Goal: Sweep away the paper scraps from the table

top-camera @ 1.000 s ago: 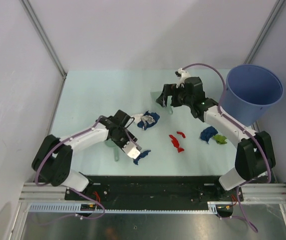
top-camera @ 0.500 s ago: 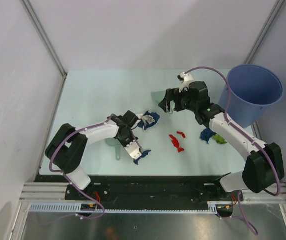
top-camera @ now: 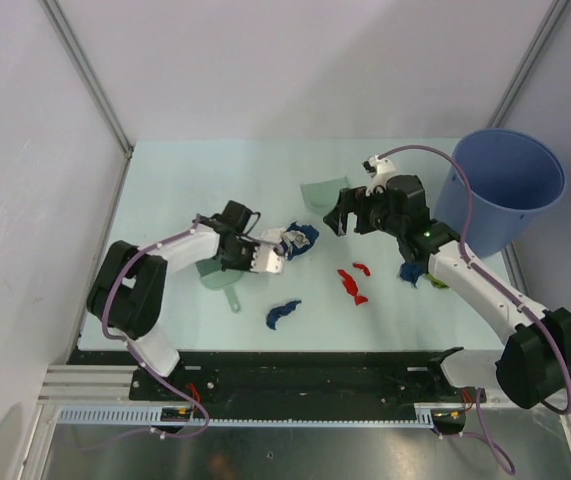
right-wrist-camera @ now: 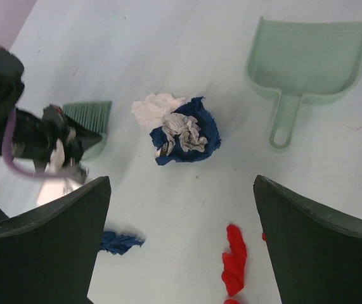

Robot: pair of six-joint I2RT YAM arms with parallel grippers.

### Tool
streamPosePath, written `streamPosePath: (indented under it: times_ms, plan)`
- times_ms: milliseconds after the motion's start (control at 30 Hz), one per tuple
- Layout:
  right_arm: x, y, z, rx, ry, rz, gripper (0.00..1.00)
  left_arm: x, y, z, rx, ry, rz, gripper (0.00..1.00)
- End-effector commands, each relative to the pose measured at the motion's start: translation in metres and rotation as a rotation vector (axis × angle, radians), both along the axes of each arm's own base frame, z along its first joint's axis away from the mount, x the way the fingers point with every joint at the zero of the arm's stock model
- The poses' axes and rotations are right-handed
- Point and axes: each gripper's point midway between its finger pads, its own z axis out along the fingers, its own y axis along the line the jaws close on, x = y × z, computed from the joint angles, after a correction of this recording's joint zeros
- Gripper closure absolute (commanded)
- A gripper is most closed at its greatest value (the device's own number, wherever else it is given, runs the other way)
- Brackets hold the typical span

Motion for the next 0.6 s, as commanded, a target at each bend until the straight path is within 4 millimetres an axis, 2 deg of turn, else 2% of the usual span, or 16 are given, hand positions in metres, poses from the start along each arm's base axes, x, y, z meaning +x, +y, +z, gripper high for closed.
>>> streamPosePath:
  times_ms: [0,167,300,333,400,433,500,533,567]
  plan:
    - [-0.002,-0.003,0.015,0.039,-0.05,-0.024,0.0,-0.027,0.042,-0.025,-0.012,0.237,0.456,1.0]
    - [-0.005,-0.003,0.007,0.032,-0.034,-0.023,0.0,-0.023,0.073,-0.02,-0.012,0.221,0.689,1.0]
    - [-0.007,-0.004,0.003,0.034,-0.026,-0.022,0.0,-0.013,0.09,-0.013,0.014,0.173,0.845,0.98]
    - [-0.008,-0.004,0.005,0.038,-0.032,-0.017,0.0,-0.013,0.091,-0.013,0.018,0.172,0.859,0.88]
    - [-0.01,-0.003,0.005,0.045,-0.03,-0.012,0.0,-0.008,0.092,-0.013,0.02,0.168,0.919,0.82]
    - [-0.011,-0.003,0.006,0.051,-0.032,-0.005,0.0,-0.006,0.093,-0.013,0.023,0.163,0.935,0.76]
    - [-0.014,-0.003,0.007,0.055,-0.034,-0.003,0.0,0.003,0.089,-0.003,-0.012,0.142,0.956,0.71]
    - [-0.015,-0.003,0.007,0.056,-0.036,0.001,0.0,0.006,0.085,0.002,-0.037,0.137,0.949,0.65]
    - [-0.017,-0.004,0.01,0.057,-0.044,0.002,0.0,0.012,0.079,0.019,-0.087,0.106,0.924,0.62]
